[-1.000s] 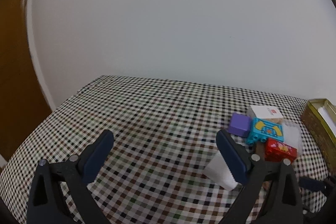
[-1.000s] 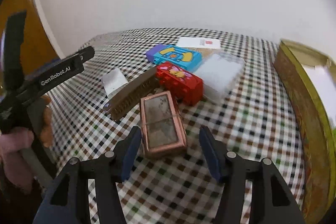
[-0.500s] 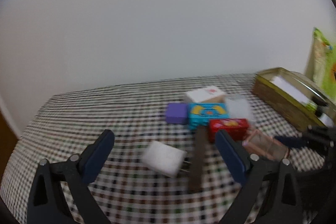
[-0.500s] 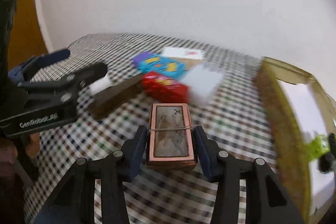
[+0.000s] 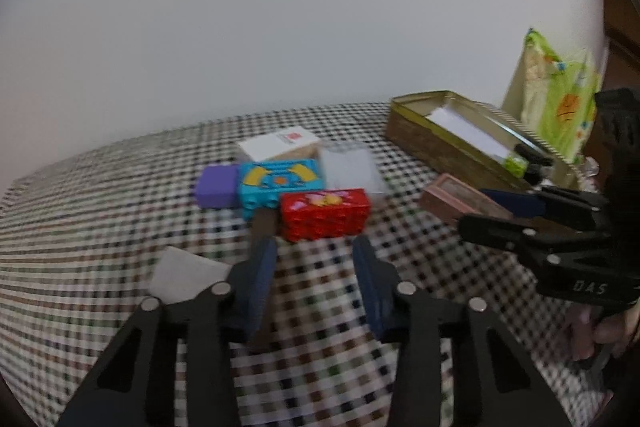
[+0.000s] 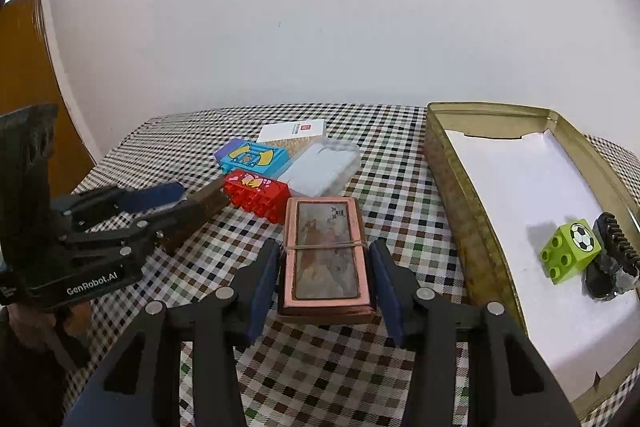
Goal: Organize rigid objects
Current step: 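Lift the copper frame with the right tool while the left tool grasps the dark brown bar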
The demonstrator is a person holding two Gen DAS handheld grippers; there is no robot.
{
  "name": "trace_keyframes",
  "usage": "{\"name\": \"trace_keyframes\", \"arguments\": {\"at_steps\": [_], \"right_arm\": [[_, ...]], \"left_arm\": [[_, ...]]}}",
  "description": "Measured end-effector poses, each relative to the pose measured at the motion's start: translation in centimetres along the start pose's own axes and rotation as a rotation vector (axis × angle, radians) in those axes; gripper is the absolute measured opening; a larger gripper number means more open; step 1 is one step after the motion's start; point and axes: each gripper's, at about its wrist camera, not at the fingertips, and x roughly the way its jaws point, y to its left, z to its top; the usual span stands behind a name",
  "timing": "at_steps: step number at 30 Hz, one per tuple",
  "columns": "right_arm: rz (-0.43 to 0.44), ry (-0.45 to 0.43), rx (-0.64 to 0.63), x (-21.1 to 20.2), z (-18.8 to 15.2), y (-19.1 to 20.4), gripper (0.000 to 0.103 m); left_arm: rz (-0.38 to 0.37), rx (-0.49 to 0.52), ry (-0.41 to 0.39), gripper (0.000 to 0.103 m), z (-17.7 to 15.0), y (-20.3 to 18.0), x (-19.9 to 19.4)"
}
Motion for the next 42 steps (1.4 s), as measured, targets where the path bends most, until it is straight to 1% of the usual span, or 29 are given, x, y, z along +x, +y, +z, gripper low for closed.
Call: {"name": "trace_keyframes", "arguments": {"at_steps": [1,3,7,10,13,15,17,20,25,28,30,32,33,34,35,38,40,42], "right_arm": [[0.005,0.0,0.003,-0.1,0.0,0.0,0.049],[0.014,-0.001,0.009,0.3,-0.1,-0.1,0.049],[0.022,-0.001,0.016,0.3,0.0,-0.4,0.049],[0.033,0.002,0.024,0.4,-0.1,-0.5,0.049],[0.034,-0.006,0.017,0.3,-0.1,-0.4,0.049],[0.033,-0.004,0.008,0.3,-0.2,-0.4,0.049],[0.03,0.013,0.01,0.7,-0.3,-0.5,0.049],[0.053,0.048,0.03,1.4,-0.4,-0.8,0.049],[0.061,0.098,0.018,2.4,-0.7,-0.5,0.049],[0.046,0.126,-0.004,2.8,-1.0,-0.2,0.049],[0.014,0.141,-0.033,3.0,-1.2,0.1,0.049],[0.011,0.182,-0.055,3.5,-1.7,0.2,0.05],[-0.01,0.178,-0.089,3.4,-1.8,0.7,0.049],[-0.018,0.183,-0.106,3.6,-1.9,1.1,0.049],[-0.029,0.185,-0.12,3.7,-2.0,1.3,0.049],[-0.033,0.185,-0.135,3.3,-2.1,1.2,0.047],[-0.027,0.183,-0.118,3.2,-2.0,0.8,0.047],[-0.02,0.163,-0.093,3.0,-1.7,0.6,0.047]], "left_arm": [[-0.006,-0.005,0.018,0.039,0.1,0.0,0.4],[0.01,-0.022,0.047,0.038,-0.1,0.3,0.7],[0.018,-0.055,0.038,0.037,-0.3,0.6,0.5],[0.025,-0.052,0.045,0.037,-0.3,0.5,0.8],[0.05,-0.054,0.043,0.037,0.0,0.7,1.0],[0.055,-0.062,0.056,0.037,0.2,0.9,1.4],[0.069,-0.077,0.08,0.037,0.3,1.6,1.7],[0.078,-0.106,0.063,0.037,0.3,2.2,1.3],[0.081,-0.092,0.079,0.037,0.4,2.0,1.7],[0.101,-0.1,0.055,0.041,0.5,2.0,1.3],[0.116,-0.096,0.049,0.043,0.6,2.1,1.3],[0.118,-0.082,0.036,0.05,0.7,2.1,1.2],[0.123,-0.072,0.024,0.053,0.6,1.9,1.0],[0.136,-0.06,0.017,0.061,0.7,1.7,1.0],[0.151,-0.057,0.018,0.065,0.7,1.6,1.0],[0.171,-0.08,0.047,0.065,0.8,2.2,1.5],[0.18,-0.119,0.068,0.065,0.8,3.0,1.9],[0.177,-0.128,0.077,0.064,0.8,3.2,2.1]]}}
